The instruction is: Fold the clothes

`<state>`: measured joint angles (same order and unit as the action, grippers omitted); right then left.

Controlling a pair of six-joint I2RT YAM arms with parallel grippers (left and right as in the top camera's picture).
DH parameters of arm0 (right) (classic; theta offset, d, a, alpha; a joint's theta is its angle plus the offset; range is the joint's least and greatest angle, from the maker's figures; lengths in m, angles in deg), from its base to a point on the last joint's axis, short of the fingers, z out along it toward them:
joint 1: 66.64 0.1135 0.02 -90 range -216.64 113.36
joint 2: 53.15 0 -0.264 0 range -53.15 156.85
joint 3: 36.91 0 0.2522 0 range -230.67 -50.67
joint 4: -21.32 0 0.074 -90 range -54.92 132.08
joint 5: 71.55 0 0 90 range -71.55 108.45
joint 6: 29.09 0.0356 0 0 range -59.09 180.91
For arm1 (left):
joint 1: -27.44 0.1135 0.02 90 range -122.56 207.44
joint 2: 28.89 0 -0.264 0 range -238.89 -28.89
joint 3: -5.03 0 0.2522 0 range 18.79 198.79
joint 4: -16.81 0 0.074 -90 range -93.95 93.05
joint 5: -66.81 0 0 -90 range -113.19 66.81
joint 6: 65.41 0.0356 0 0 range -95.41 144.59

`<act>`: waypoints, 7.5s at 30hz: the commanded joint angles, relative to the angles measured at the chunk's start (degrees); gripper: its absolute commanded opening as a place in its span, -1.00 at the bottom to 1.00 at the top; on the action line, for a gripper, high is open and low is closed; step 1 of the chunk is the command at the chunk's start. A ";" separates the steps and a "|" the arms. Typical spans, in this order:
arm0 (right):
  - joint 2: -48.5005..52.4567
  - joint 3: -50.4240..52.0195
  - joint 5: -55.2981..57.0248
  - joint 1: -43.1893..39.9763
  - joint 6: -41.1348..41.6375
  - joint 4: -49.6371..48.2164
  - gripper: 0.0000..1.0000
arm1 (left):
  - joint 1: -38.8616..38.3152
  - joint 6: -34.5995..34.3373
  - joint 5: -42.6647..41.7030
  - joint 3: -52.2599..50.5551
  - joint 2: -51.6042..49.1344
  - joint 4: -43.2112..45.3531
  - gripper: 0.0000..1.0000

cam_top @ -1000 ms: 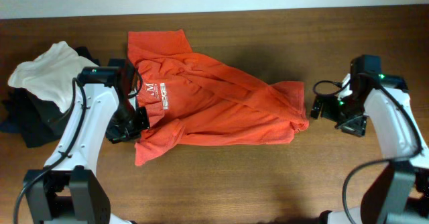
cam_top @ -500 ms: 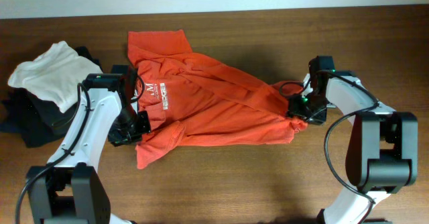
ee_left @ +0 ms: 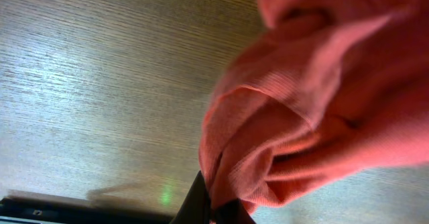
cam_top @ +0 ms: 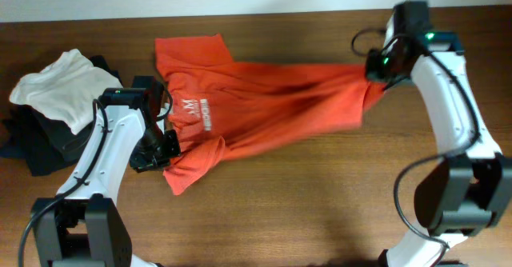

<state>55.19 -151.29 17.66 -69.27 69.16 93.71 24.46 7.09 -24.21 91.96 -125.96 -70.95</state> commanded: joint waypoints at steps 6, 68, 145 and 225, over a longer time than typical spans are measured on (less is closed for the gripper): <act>-0.92 0.87 4.28 -0.04 -1.84 5.14 0.97 | 0.00 0.85 0.83 -0.39 0.13 0.52 -0.99; 1.99 9.05 -0.44 -2.60 -4.46 7.69 1.00 | 0.00 0.87 0.81 -0.39 0.13 4.22 -0.99; -7.87 -28.83 7.26 -4.94 -0.50 16.79 -0.92 | 5.70 5.01 -11.23 45.99 -0.74 16.41 -0.99; -11.47 29.81 -2.08 -17.62 4.07 -15.63 -0.73 | 1.66 -5.46 -11.19 -11.15 -0.24 42.60 -0.87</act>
<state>42.10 -121.61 16.37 -87.08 72.94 80.31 25.64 3.75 -35.20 80.92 -124.48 -30.78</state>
